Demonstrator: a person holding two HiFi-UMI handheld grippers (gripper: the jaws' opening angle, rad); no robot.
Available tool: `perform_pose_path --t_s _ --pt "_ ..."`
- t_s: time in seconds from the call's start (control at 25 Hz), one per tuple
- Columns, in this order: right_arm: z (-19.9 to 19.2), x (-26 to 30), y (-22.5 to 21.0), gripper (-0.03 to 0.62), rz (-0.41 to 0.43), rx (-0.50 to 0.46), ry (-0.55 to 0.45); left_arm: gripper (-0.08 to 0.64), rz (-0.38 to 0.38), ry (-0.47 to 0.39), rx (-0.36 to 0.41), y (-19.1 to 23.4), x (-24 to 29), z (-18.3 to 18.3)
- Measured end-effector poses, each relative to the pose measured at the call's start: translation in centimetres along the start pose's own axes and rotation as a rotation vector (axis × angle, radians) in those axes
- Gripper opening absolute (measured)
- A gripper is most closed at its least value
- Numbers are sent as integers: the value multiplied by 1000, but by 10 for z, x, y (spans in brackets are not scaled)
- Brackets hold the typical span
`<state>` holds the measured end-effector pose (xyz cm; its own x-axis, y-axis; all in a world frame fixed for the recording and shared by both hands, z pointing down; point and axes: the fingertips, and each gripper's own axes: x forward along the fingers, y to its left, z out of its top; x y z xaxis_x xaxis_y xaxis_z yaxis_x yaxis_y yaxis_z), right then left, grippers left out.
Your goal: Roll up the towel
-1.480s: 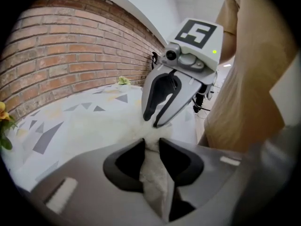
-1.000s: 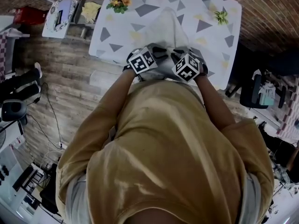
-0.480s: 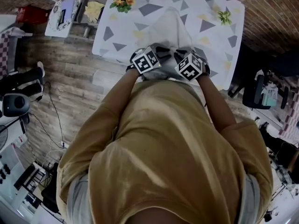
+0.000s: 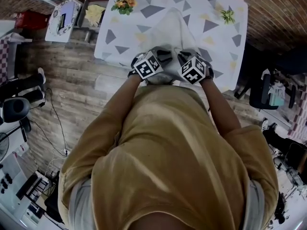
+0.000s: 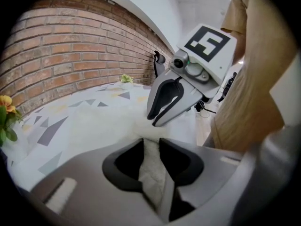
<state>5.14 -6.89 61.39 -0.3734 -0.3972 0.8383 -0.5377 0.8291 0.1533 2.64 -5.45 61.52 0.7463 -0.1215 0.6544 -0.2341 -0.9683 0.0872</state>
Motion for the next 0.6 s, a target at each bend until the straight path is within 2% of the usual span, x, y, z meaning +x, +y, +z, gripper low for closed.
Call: perform_pose_path --t_s 0.32,0.52,0.6 --pt "1 -12 -5 57 -28 22 -62 126 80 -36 23 3 -20 5" --pt "10 -32 -16 60 -90 3 -121 126 120 -51 49 1 -37 7" --pt "12 -40 -16 67 -102 -34 -136 126 129 -46 75 -3 -41 8"
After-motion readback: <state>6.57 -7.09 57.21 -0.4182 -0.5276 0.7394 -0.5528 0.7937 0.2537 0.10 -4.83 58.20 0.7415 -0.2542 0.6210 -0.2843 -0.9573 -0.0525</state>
